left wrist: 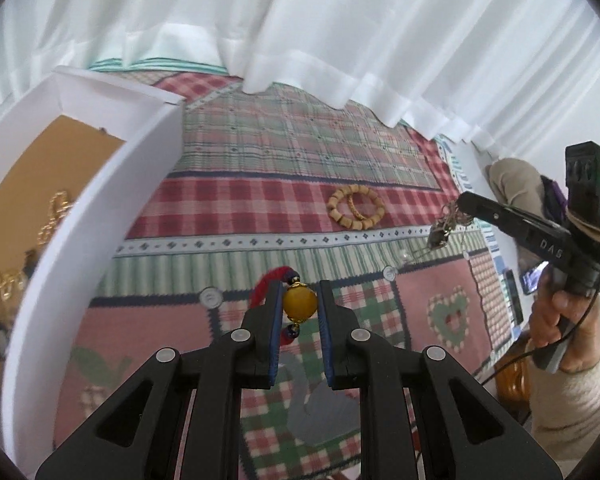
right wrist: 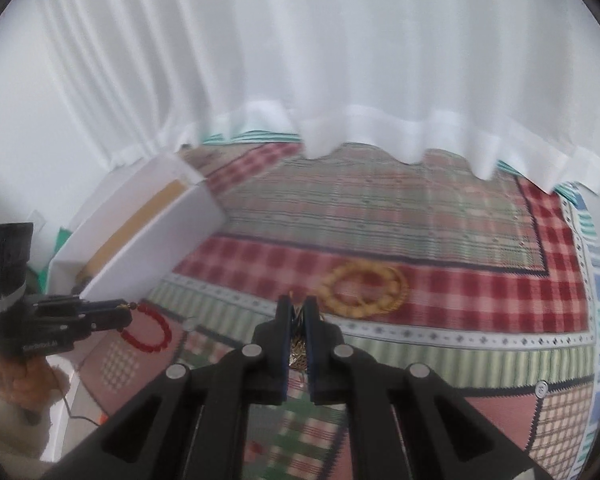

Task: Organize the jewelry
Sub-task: 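Carry the red bracelet into the box with the left tool while the right tool drops the charm in, then withdraw both open tools from the box back over the mat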

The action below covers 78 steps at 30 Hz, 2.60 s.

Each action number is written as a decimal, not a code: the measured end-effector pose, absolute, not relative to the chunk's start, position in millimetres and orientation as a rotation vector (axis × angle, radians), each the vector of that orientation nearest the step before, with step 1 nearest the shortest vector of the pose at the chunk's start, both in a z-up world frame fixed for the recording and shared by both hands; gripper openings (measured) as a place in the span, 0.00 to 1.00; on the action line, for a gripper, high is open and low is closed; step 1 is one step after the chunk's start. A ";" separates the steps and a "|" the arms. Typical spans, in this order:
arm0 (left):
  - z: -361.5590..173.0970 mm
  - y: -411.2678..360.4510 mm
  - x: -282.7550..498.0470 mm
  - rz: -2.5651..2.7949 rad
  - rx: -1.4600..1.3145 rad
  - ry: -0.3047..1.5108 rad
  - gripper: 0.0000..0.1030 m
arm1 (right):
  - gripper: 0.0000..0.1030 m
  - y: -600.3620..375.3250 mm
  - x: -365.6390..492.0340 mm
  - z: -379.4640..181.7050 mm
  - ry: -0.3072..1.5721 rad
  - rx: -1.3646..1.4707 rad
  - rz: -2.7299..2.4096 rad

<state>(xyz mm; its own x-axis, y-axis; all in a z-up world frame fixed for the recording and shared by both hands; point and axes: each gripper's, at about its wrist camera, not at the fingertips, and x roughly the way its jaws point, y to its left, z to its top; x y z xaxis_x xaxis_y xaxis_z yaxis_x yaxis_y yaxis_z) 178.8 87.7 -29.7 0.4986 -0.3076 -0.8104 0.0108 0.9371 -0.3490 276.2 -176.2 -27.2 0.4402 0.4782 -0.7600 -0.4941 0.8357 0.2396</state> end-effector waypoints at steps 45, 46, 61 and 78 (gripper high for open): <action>-41.8 411.1 152.4 0.367 -0.559 0.940 0.15 | 0.06 255.3 259.1 -11.2 0.933 -0.284 1.093; -47.8 413.0 155.9 0.373 -0.559 0.949 0.15 | 0.06 261.3 259.9 -16.0 0.936 -0.296 1.087; -69.2 412.3 149.9 0.457 -0.530 0.954 0.55 | 0.47 269.7 264.3 -29.1 0.831 -0.294 0.978; -41.9 190.1 108.4 0.082 -0.335 0.882 0.79 | 0.64 45.0 219.1 -39.2 0.872 -0.253 0.726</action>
